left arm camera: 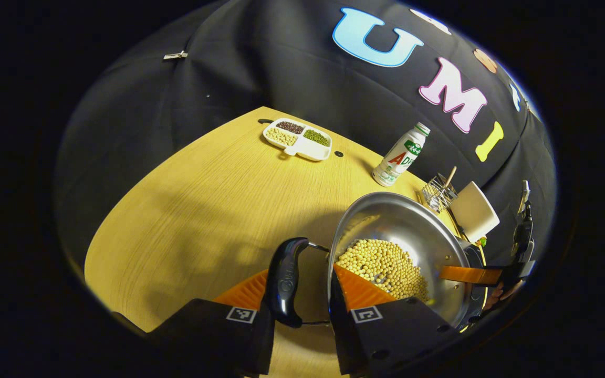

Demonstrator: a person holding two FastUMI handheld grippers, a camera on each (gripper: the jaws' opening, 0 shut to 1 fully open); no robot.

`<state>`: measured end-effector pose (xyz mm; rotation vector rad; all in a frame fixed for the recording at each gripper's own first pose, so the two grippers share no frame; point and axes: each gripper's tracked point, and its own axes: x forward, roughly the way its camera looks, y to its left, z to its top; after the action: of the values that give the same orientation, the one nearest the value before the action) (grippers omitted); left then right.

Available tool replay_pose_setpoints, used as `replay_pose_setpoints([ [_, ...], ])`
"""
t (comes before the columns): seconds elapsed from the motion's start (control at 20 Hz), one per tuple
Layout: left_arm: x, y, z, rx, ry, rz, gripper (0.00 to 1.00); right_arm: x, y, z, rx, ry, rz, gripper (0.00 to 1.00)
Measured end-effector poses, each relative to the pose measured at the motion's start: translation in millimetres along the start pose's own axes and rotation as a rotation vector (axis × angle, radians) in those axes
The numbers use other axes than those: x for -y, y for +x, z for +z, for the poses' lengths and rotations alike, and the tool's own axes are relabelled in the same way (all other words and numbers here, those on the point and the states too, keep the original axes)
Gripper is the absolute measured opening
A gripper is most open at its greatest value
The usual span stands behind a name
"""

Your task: First push the handle of the pot to place it horizontally, then grasp the pot with both hands and set it on the induction cooktop.

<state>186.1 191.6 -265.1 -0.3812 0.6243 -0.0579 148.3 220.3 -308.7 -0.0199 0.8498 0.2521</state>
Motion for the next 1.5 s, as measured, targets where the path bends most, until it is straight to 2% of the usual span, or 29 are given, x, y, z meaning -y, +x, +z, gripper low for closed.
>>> replay_pose_setpoints([
  [0.3, 32, -55, 2, 0.021, 0.026, -0.005, 0.51, 7, -58, -6, -0.002, 0.025, 0.009, 0.51],
  [0.65, 96, -91, -2, 0.036, 0.086, -0.033, 0.51, 50, -119, 1, 0.038, 0.057, -0.006, 0.5],
  [1.1, 172, -85, -6, 0.02, 0.139, -0.09, 0.5, 115, -159, 10, 0.082, 0.134, -0.043, 0.5],
  [1.15, 181, -84, -9, 0.017, 0.141, -0.094, 0.5, 123, -162, 11, 0.081, 0.133, -0.048, 0.46],
  [1.2, 190, -80, -10, 0.013, 0.145, -0.099, 0.5, 133, -165, 14, 0.081, 0.139, -0.051, 0.5],
  [1.5, 243, -60, -22, -0.004, 0.151, -0.123, 0.5, 187, -176, 26, 0.08, 0.155, -0.078, 0.5],
])
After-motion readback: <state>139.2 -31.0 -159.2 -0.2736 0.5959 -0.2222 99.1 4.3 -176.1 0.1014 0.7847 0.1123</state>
